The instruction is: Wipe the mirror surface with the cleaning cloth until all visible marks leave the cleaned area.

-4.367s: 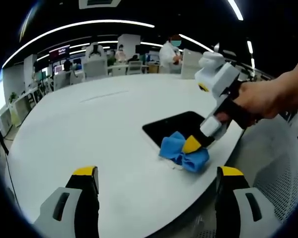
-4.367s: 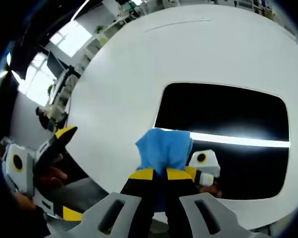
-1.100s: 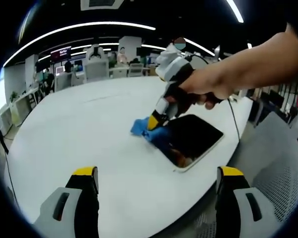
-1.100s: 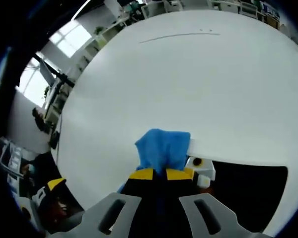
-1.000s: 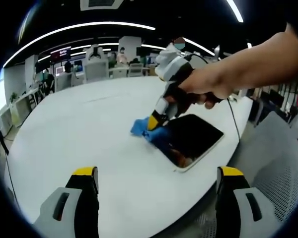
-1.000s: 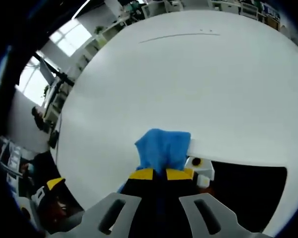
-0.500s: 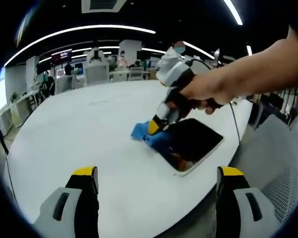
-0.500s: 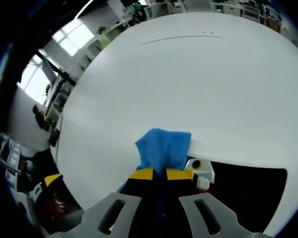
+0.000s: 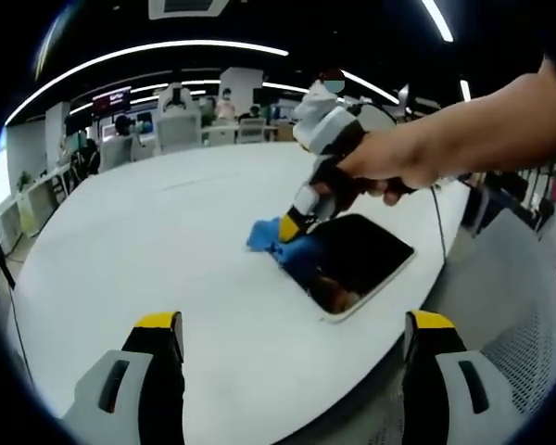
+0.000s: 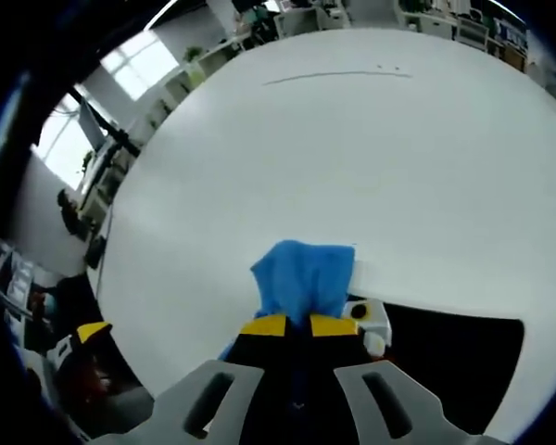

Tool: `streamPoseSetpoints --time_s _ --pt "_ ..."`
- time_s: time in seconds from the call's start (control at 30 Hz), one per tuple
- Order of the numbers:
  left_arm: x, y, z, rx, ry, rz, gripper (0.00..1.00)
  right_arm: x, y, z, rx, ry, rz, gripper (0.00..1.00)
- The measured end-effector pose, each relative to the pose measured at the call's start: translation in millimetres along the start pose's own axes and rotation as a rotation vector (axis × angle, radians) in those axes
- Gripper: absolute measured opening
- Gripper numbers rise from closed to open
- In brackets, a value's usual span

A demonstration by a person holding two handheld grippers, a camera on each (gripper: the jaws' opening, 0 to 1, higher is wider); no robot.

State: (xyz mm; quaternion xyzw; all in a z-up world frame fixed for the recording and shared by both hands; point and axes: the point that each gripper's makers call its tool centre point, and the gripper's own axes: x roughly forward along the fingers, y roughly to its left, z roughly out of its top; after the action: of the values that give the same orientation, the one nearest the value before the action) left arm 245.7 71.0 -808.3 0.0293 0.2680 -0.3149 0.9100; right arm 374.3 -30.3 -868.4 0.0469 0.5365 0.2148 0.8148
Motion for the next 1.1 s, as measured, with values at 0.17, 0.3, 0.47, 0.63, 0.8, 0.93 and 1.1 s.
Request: streamPoseSetpoints --time_s 0.17,0.3,0.47,0.63,0.8,0.93,1.1 --pt "-1 1.4 1.1 0.007 -0.007 0.010 0.99 -7 -14 -2.8 0.005 0.004 -0.026 0.01" --pt "-1 -1.8 4.8 0.012 -0.022 -0.004 0.99 -9 -26 -1.5 0.022 0.000 -0.039 0.01" --pt "-1 1.2 4.7 0.006 -0.021 0.010 0.99 -14 -40 -3.0 0.012 -0.008 -0.069 0.01" --pt "-2 3.9 2.0 -0.012 -0.006 0.022 0.99 -11 -41 -1.9 0.034 -0.012 -0.066 0.01" --pt "-2 0.5 0.4 0.003 0.006 0.007 0.99 -11 -41 -2.4 0.030 -0.014 -0.073 0.01" --pt "-3 2.0 0.6 -0.003 0.001 0.013 0.99 -10 -41 -2.3 0.048 -0.006 -0.071 0.01" --pt "-2 1.7 0.9 0.005 0.001 0.009 0.99 -13 -36 -6.2 0.043 -0.011 -0.076 0.01"
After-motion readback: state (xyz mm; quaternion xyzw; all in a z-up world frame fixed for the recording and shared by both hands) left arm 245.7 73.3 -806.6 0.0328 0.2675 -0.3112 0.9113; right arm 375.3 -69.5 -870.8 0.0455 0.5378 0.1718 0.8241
